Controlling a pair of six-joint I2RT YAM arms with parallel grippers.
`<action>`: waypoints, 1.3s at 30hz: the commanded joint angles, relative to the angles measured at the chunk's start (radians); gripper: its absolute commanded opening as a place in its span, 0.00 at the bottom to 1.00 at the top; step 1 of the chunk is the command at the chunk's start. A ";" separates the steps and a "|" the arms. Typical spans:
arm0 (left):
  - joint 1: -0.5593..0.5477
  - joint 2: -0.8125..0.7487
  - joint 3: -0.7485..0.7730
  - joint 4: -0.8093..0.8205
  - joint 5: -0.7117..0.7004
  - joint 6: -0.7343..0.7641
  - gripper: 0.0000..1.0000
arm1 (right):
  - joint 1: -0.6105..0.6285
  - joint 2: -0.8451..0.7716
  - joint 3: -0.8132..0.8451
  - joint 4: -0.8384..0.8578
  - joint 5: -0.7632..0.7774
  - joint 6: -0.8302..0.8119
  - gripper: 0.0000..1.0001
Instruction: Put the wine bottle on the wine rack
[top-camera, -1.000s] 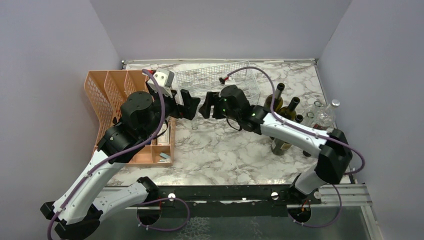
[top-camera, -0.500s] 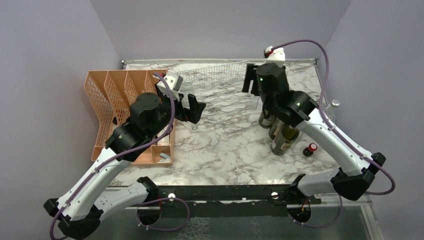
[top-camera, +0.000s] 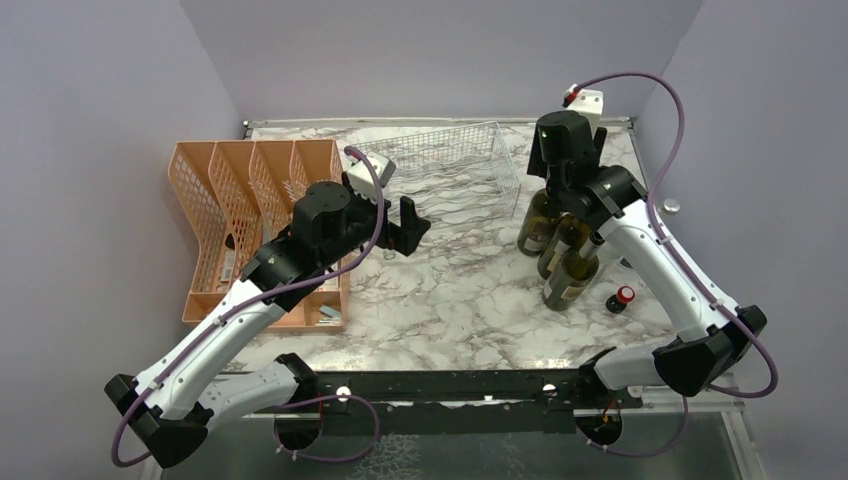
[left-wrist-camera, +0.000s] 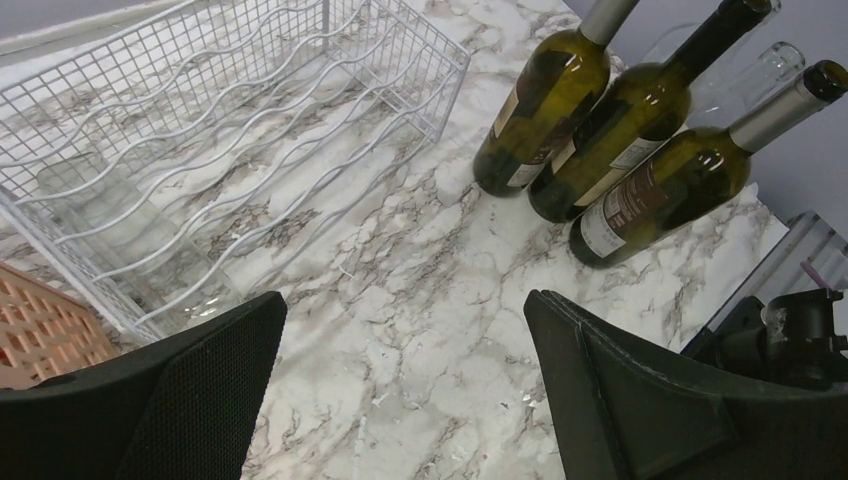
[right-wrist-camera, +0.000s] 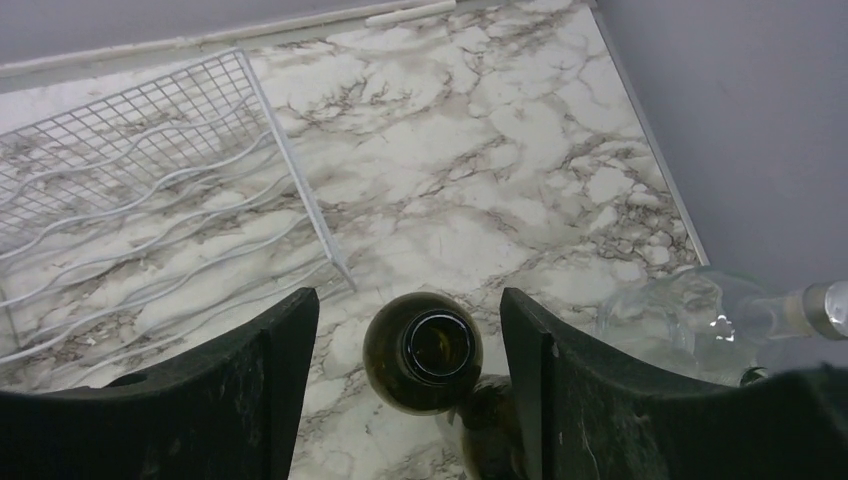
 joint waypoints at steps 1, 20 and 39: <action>0.003 0.014 -0.010 0.054 0.055 -0.021 0.99 | -0.032 -0.012 -0.067 0.014 -0.056 0.018 0.67; 0.003 0.112 -0.135 0.325 0.058 -0.095 0.99 | -0.082 -0.074 -0.197 0.156 -0.192 -0.113 0.18; -0.058 0.386 -0.338 0.872 0.352 -0.005 0.96 | -0.082 -0.252 -0.168 0.105 -0.828 -0.165 0.07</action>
